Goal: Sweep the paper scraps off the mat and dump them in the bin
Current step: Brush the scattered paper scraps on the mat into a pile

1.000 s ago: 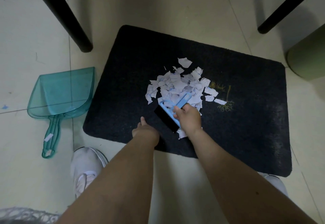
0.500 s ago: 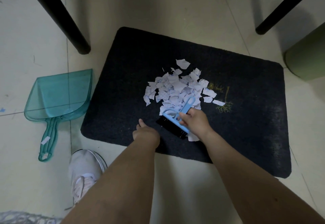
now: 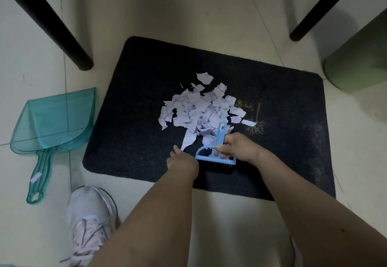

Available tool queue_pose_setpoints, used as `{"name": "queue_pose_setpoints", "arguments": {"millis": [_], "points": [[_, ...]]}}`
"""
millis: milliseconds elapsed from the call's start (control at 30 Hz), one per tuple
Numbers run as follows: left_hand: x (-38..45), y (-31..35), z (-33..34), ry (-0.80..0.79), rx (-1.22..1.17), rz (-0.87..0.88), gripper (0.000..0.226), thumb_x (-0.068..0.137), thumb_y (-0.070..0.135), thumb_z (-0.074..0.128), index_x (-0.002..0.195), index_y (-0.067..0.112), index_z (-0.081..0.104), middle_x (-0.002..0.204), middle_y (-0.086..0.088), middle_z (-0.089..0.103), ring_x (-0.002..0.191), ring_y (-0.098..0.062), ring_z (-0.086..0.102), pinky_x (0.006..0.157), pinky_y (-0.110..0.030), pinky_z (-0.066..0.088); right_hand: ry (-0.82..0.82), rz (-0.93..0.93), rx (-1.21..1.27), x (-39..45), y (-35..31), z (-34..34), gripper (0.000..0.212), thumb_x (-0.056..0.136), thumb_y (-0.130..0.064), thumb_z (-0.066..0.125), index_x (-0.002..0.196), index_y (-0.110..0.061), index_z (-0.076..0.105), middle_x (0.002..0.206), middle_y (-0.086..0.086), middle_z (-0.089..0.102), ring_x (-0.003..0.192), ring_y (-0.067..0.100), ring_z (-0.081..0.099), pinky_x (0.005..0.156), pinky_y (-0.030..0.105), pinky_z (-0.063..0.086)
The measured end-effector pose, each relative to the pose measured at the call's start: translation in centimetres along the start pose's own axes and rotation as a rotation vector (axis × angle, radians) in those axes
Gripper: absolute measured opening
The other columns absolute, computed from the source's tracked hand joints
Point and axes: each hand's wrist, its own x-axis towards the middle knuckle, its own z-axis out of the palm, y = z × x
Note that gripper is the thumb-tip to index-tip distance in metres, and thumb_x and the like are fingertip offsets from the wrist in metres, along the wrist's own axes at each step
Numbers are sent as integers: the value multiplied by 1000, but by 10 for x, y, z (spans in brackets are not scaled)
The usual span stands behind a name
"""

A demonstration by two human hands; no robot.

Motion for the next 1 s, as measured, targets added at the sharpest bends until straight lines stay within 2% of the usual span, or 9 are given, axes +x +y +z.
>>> {"name": "queue_pose_setpoints", "arguments": {"millis": [133, 233, 333, 400, 567, 667, 767, 933, 1000], "points": [[2, 6, 1, -7, 15, -2, 69, 101, 14, 36, 151, -1, -11, 160, -12, -11, 149, -29, 8, 117, -37, 20, 149, -11, -58, 9, 7, -9, 12, 91, -21, 60, 85, -14, 69, 90, 11, 73, 77, 18, 63, 89, 46, 53], [3, 6, 2, -6, 24, -12, 71, 101, 15, 37, 151, 0, -12, 160, -12, -11, 148, -29, 8, 117, -37, 21, 245, -43, -56, 10, -5, -23, 13, 93, -21, 58, 90, -14, 69, 84, 4, 69, 79, 17, 61, 78, 33, 50], [2, 8, 2, -9, 25, -17, 73, 100, 12, 40, 151, 0, -12, 160, -11, -11, 149, -28, 7, 117, -37, 21, 295, -91, -35, 11, -20, -38, 16, 93, -21, 58, 97, -12, 70, 87, 1, 67, 79, 12, 60, 67, 17, 44], [3, 9, 2, -8, 29, -19, 73, 100, 11, 40, 151, 1, -12, 160, -11, -11, 149, -28, 7, 117, -37, 21, 320, -107, 20, 11, -28, -47, 15, 93, -20, 58, 100, -13, 69, 83, -5, 66, 77, 7, 60, 66, 14, 43], [4, 8, 2, -19, 59, -12, 73, 100, 11, 40, 151, 1, -12, 160, -12, -12, 149, -28, 6, 117, -36, 21, 324, -136, 142, 1, -35, -71, 8, 91, -22, 61, 94, -25, 68, 86, -8, 70, 81, 6, 64, 78, 19, 49], [4, 7, -1, -26, 75, 0, 72, 101, 11, 40, 151, 1, -11, 160, -14, -8, 149, -29, 7, 117, -37, 20, 314, -123, 178, -4, -35, -73, 9, 89, -22, 63, 96, -20, 70, 90, -5, 72, 86, 9, 65, 77, 18, 48], [10, 4, -7, -24, 140, 19, 71, 100, 11, 42, 151, -3, -5, 159, -21, 0, 146, -32, 17, 116, -37, 25, 358, -128, 311, -5, -41, -63, 10, 88, -19, 64, 93, -13, 70, 90, 0, 72, 84, 12, 66, 73, 18, 49], [21, -14, -27, 47, 126, 58, 68, 96, 8, 43, 151, -3, 5, 158, -24, -2, 144, -35, 22, 112, -40, 30, 453, -132, 560, 4, -68, -28, 10, 88, -13, 63, 79, -12, 67, 83, 6, 72, 63, 11, 68, 54, 22, 55], [28, -24, -35, 80, 123, 61, 65, 96, 9, 44, 152, 0, 11, 158, -24, -3, 144, -36, 22, 112, -41, 30, 512, -115, 561, 17, -78, -9, 10, 86, -11, 63, 78, -6, 66, 84, 11, 72, 66, 17, 70, 57, 28, 58]]}}
